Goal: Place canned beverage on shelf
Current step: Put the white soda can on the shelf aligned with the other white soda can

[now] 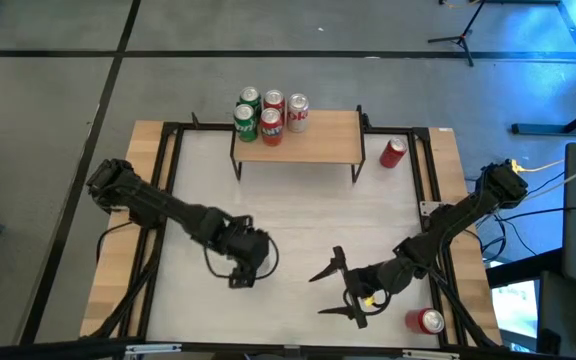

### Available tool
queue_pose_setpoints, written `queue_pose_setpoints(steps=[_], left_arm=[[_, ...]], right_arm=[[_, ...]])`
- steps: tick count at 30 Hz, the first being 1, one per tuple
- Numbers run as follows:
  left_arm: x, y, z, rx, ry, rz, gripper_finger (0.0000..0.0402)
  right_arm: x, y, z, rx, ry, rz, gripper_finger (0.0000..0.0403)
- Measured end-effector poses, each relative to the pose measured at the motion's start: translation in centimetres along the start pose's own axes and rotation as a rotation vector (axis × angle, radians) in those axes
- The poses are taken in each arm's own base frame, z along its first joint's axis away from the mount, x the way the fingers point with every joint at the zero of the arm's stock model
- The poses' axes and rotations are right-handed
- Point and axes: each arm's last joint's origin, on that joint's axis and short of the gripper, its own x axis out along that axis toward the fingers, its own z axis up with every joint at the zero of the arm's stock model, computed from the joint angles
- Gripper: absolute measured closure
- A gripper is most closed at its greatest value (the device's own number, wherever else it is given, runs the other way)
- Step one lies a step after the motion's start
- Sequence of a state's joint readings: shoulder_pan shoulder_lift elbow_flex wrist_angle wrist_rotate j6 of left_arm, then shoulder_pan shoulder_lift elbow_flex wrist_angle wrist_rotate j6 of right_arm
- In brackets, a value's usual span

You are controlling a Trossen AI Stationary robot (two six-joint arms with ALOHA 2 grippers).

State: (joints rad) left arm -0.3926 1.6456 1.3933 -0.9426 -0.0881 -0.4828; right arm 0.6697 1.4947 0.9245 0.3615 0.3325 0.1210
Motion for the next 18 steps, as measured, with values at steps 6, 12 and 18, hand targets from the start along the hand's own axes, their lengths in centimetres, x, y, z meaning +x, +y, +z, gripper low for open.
queue_pose_setpoints(steps=[6, 12, 18], left_arm=[[2.1, 2.5, 1.6, 0.009, 0.028, 0.037, 0.0115], [4.1, 5.0, 2.7, -0.044, 0.079, 0.027, 0.0115], [6.6, 7.0, 3.4, -0.077, 0.149, 0.002, 0.0115]], right_arm=[[0.2, 0.0, -0.3, 0.002, 0.013, -0.002, 0.0061], [0.2, 0.0, -0.3, 0.003, 0.015, -0.001, 0.0061], [0.2, 0.0, -0.4, 0.001, 0.022, -0.002, 0.0061]])
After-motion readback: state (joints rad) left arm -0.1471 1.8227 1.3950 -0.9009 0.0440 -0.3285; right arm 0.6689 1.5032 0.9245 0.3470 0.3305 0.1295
